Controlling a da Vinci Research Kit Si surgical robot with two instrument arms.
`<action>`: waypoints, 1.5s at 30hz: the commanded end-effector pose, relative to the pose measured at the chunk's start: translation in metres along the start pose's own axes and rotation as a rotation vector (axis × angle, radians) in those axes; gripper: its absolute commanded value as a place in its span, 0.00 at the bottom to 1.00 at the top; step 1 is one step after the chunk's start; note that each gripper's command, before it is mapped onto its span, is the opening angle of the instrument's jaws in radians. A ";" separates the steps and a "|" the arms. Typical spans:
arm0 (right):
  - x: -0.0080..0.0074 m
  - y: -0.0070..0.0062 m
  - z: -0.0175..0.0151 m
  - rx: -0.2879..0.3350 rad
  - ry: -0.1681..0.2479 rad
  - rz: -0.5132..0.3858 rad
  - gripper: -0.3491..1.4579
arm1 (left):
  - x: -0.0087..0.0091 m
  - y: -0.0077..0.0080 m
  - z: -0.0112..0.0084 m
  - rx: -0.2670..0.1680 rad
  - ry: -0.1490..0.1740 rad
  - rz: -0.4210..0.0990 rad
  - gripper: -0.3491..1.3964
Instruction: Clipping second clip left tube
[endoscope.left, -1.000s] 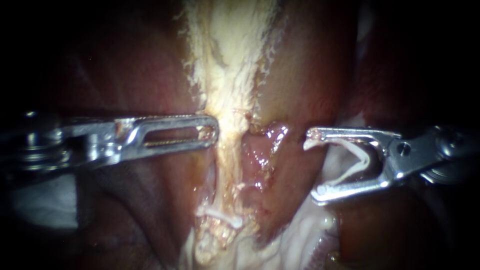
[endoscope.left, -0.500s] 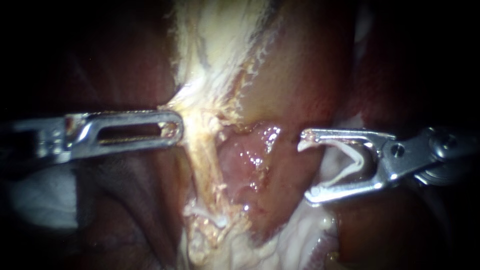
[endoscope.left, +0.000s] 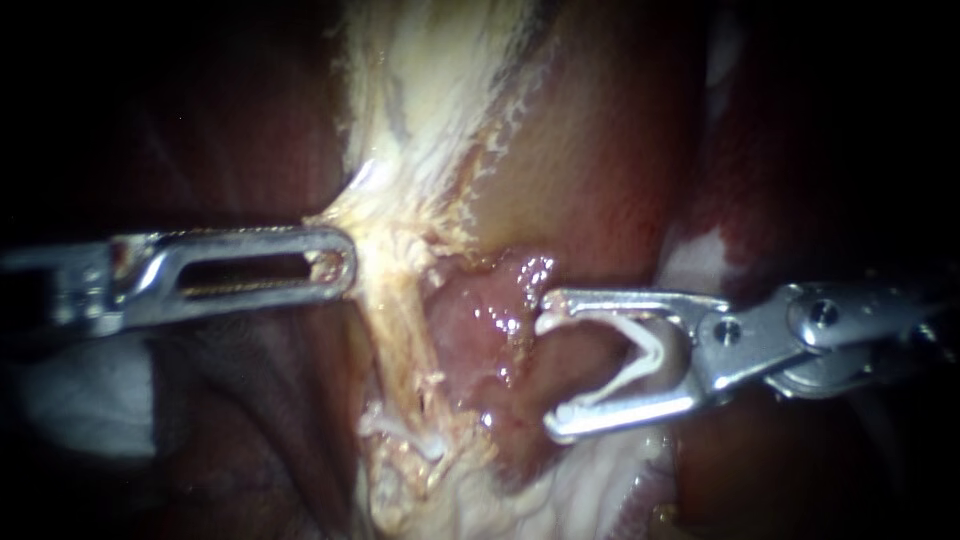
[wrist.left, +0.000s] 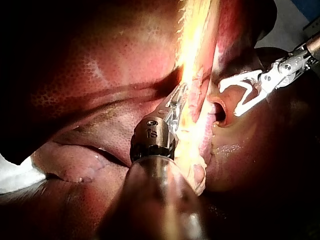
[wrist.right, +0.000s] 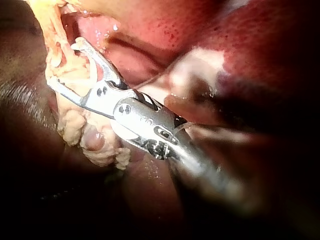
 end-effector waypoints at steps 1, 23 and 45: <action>-0.0001 0.0000 0.0005 0.002 -0.002 0.004 0.52 | 0.0000 0.0000 0.0000 0.000 0.000 0.000 0.00; -0.0034 0.0004 0.0084 0.043 -0.017 0.044 0.52 | 0.0000 -0.0001 -0.0001 -0.001 0.000 0.000 0.00; -0.0059 0.0019 0.0120 0.060 -0.026 0.075 0.52 | 0.0003 -0.0010 -0.0006 -0.003 -0.002 -0.003 0.00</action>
